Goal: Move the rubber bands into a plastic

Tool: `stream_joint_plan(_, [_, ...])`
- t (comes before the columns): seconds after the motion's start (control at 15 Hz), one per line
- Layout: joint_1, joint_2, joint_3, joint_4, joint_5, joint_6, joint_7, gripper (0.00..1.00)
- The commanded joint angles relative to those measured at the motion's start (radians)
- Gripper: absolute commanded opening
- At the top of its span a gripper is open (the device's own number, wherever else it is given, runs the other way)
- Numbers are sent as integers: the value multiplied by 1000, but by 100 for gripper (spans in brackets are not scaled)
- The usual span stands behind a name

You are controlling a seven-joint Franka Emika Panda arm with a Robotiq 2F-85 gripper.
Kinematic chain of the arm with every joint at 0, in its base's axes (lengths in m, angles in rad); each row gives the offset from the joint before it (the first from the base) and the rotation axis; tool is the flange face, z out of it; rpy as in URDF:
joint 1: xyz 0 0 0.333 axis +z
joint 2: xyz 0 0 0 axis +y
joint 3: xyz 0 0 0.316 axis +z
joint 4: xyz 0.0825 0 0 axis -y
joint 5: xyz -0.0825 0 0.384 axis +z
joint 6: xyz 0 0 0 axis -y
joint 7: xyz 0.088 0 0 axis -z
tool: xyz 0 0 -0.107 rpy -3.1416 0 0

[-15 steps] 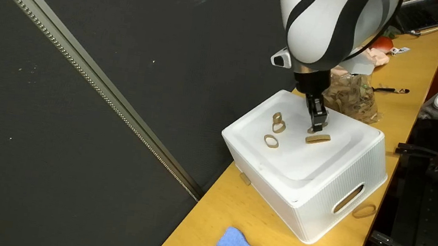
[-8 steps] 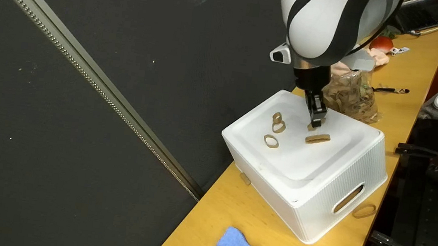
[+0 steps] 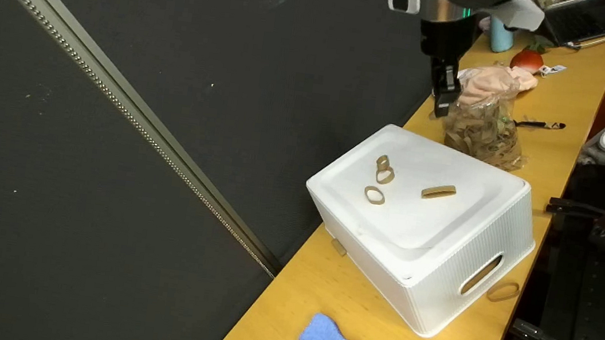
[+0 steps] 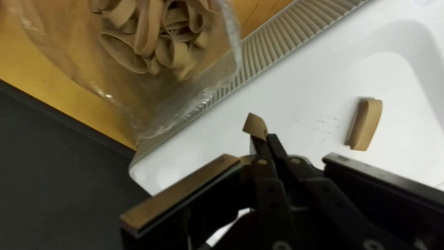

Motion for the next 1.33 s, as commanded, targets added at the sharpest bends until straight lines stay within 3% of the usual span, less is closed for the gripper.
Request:
stream_joint_plan(0.0, [-32,-68,-53,-22,-26,0,5,1])
stream_joint_plan(0.6, [-60,-46,-114,-35,-29,22,14,1])
stream_joint_plan(0.8, [-65,-58,-121,-57,-34,26,18,36])
stream_joint_plan(1.27, [-49,-77,-95,-99,-67,41,51,88])
